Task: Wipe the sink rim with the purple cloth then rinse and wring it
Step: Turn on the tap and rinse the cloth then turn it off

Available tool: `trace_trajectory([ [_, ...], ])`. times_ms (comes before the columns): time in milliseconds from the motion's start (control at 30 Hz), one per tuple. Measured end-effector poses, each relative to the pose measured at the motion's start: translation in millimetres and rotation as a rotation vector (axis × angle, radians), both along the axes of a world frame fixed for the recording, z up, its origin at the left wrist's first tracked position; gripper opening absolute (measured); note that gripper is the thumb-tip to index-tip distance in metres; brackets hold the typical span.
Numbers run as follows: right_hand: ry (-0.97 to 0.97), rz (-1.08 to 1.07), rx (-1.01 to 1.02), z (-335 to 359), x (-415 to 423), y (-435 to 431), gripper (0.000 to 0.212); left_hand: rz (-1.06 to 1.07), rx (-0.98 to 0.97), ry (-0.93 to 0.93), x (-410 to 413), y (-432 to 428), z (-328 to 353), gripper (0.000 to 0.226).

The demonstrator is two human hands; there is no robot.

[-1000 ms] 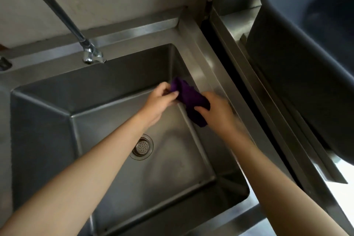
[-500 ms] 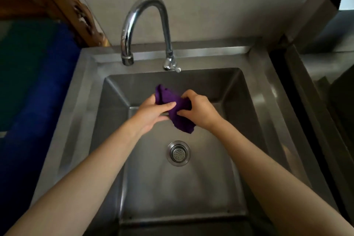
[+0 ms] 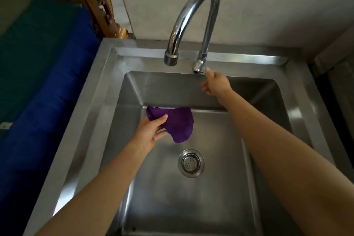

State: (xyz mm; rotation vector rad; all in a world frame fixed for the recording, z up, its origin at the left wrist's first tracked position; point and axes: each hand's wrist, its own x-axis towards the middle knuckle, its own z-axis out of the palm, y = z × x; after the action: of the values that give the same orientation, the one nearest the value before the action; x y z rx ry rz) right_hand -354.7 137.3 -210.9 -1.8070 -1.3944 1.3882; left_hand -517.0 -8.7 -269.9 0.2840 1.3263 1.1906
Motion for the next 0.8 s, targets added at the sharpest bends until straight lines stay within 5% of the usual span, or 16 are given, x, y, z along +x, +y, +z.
trace_trajectory([
  [267,0.139,-0.045,-0.053,2,-6,19,0.033,-0.017,0.019,-0.054,-8,9,-12,0.019],
  [800,-0.201,-0.043,0.138,-1,-19,34,0.04,0.007,0.024,-0.114,-19,9,-21,0.024],
])
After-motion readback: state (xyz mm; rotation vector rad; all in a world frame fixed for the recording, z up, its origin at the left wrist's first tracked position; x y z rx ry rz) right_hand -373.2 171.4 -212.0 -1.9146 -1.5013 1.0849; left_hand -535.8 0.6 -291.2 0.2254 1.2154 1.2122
